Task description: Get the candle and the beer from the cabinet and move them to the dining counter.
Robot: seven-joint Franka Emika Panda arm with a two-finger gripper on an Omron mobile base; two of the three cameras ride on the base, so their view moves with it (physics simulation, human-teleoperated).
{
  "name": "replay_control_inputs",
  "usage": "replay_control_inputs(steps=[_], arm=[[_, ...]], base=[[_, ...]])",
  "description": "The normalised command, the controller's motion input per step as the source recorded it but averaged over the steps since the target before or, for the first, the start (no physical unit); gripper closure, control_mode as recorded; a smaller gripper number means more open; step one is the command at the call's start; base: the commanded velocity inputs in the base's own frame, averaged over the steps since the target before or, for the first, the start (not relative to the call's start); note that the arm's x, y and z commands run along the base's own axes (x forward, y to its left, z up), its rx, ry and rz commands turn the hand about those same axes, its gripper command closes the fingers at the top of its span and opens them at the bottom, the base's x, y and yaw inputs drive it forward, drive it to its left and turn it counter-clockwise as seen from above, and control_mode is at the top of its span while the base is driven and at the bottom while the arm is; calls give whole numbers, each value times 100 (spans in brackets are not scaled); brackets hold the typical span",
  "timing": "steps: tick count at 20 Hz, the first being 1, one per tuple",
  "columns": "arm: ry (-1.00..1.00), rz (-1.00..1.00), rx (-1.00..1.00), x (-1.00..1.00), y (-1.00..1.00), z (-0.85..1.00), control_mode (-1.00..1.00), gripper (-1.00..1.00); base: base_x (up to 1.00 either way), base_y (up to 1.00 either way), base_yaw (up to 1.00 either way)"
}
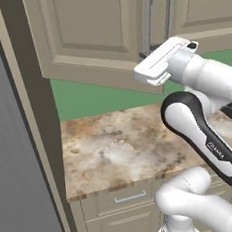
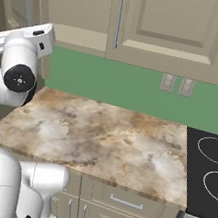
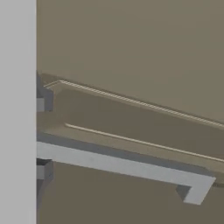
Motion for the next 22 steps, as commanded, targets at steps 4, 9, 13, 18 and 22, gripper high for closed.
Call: replay_control_inputs(steps=[4,9,13,18,22], arm=[[0,9,-4,-43,55,0,-100,100],[0,9,-4,-41,55,0,-100,100],[0,8,-4,-37,55,0,-100,100],[0,8,-4,-36,54,0,-100,100],[1,8,-5,-31,54,0,-100,100]], base=[[0,0,0],[0,0,0],[0,0,0],[0,0,0],[0,0,0]])
